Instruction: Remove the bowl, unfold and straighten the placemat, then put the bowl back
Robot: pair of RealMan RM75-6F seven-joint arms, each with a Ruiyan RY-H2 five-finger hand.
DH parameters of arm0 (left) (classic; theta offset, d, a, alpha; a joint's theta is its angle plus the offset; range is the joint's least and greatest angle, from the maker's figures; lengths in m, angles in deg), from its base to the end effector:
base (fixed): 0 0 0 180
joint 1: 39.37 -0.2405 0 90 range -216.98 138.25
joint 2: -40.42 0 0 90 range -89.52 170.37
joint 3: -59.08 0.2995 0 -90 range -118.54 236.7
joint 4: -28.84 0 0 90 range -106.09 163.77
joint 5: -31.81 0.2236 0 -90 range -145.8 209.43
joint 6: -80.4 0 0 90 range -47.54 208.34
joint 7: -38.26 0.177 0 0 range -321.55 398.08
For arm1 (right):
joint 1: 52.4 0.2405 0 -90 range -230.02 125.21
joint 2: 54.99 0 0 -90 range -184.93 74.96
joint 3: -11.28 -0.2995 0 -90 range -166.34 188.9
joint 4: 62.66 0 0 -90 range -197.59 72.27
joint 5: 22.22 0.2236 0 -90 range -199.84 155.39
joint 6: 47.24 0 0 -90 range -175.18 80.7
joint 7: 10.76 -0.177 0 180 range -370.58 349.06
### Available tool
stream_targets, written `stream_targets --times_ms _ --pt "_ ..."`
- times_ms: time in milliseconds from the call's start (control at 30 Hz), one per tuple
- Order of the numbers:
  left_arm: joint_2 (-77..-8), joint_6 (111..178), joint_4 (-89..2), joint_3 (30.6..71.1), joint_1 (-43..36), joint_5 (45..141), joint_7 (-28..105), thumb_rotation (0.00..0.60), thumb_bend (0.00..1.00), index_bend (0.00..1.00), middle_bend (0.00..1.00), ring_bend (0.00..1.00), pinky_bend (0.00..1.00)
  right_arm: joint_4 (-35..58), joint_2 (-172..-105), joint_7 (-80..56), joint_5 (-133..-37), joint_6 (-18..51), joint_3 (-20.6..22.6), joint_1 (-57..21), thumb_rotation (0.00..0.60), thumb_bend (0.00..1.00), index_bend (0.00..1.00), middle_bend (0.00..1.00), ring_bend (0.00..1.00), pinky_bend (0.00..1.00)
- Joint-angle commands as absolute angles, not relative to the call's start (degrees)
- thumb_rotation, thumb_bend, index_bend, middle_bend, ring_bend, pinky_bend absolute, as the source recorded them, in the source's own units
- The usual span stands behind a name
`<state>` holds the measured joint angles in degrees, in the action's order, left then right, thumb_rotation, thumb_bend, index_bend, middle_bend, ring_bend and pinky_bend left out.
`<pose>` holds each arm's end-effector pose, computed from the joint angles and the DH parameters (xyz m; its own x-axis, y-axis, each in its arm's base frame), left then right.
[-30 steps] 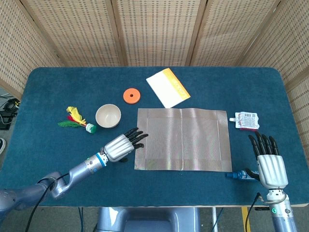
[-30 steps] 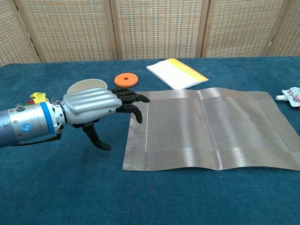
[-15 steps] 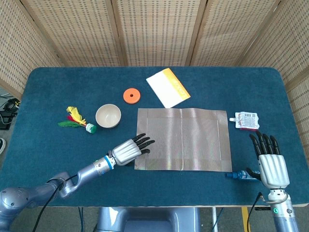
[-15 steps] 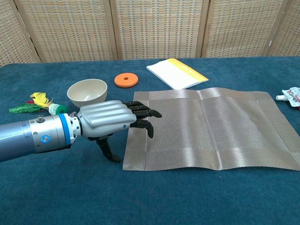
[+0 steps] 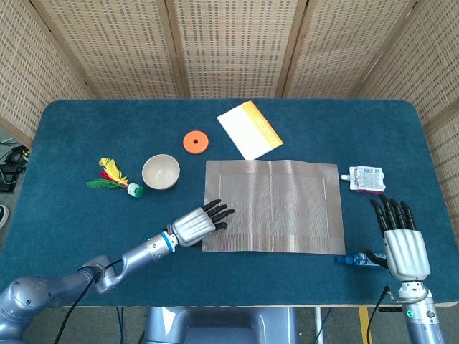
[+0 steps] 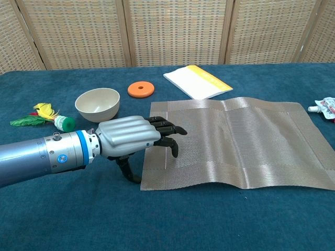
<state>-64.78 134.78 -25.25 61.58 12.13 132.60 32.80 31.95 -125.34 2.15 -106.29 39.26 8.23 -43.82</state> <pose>-0.1343 0.3760 -0.1588 0.6725 0.1425 0.7263 0.4707 -0.8396 -0.2711 -0.3252 -0.2392 0.1287 0.4614 0.0396 0.8863 -0.8857 -0.0379 0.4628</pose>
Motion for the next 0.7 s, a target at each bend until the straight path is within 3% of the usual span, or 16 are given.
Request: stream_targets --times_ms 33,500,700 --pt "-64.7 134.7 -25.7 61.6 12.4 132.3 33.2 0.6 0.28 0.27 0.0 0.0 0.0 32.0 -125.3 2.1 -106.3 39.0 8.1 -43.9 0.6 0.0 0.0 0.0 0.0 0.0" --pt "-64.6 133.8 -26.9 61.4 13.4 130.6 34.4 0.6 0.45 0.27 0.0 0.0 0.0 32.5 -124.8 1.8 -107.1 38.9 7.7 -44.4 0.6 0.0 0.0 0.0 0.0 0.0" --pt "-64.6 133.6 -27.1 61.3 13.7 130.1 34.4 0.6 0.46 0.29 0.0 0.0 0.0 32.6 -124.7 1.7 -107.3 38.6 7.8 -44.4 0.6 0.0 0.0 0.0 0.0 0.0"
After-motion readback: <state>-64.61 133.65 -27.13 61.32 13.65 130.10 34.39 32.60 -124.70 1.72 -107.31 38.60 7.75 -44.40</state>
